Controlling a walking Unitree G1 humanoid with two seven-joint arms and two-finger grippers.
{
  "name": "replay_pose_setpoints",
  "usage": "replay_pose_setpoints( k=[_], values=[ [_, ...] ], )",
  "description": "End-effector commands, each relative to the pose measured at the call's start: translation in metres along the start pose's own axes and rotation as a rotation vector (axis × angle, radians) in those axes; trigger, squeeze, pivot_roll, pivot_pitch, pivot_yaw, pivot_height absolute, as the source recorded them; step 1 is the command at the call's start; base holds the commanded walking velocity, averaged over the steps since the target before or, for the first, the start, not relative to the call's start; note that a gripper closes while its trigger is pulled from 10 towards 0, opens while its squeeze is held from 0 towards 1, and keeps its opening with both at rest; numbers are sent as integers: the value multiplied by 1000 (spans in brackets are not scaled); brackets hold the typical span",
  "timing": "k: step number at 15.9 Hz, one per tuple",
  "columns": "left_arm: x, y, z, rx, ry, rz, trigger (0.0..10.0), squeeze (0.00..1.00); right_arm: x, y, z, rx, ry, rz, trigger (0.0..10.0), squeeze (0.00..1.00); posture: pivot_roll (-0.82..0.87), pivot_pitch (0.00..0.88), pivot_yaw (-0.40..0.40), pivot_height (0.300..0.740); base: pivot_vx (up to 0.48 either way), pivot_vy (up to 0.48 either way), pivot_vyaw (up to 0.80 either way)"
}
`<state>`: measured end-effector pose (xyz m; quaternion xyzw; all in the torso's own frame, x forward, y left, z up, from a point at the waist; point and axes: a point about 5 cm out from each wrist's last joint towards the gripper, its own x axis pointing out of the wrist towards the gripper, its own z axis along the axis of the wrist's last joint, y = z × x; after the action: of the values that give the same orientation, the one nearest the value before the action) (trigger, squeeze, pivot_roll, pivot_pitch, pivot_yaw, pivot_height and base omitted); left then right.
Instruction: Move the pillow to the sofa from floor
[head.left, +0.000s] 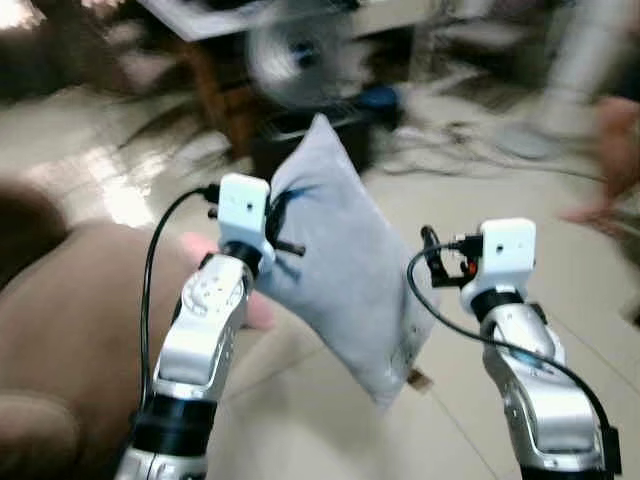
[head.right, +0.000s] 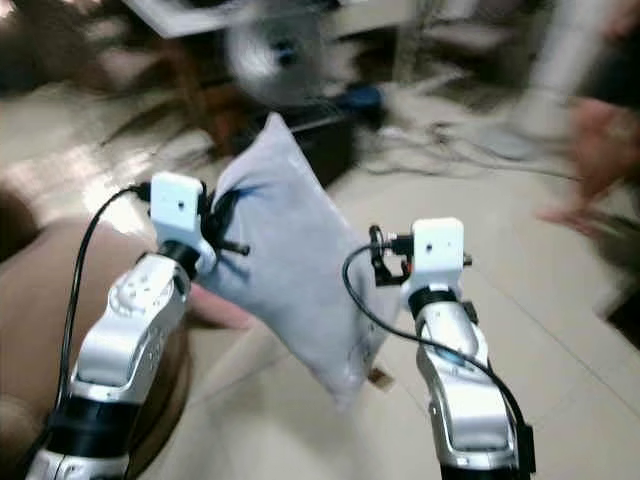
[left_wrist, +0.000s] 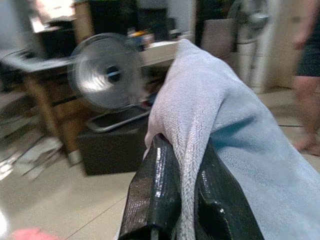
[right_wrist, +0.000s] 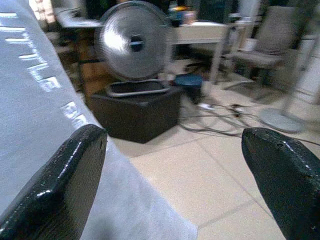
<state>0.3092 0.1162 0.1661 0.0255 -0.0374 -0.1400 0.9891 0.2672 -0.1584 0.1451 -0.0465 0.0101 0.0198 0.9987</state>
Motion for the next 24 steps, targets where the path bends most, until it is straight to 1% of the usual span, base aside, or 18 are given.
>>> replay_pose_setpoints(
  k=[1,16,18,20,22,24],
  values=[
    [1,7,9,10,-47,33,10000,0,1,1,1,-6,-4,9,10000,0,-76,0,55,740,405,0,800],
    [2,5,6,20,-41,18,10000,0,-1,1,-2,-12,4,14,10000,0,-81,0,60,740,407,0,800],
    [3,4,5,21,-35,9,10000,0,-1,-3,-4,16,8,-24,10000,0,-81,0,61,740,384,0,0],
    [3,3,4,24,-31,3,10000,0,-1,-5,-4,8,10,-27,10000,0,-82,0,63,740,379,0,0],
    [3,3,5,25,-30,0,10000,0,-2,-5,-4,3,14,-21,10000,0,-82,0,65,740,375,0,0],
    [4,4,4,27,-29,0,10000,0,-2,0,-5,-16,15,9,10000,0,-80,0,66,740,379,0,691]
  ],
)
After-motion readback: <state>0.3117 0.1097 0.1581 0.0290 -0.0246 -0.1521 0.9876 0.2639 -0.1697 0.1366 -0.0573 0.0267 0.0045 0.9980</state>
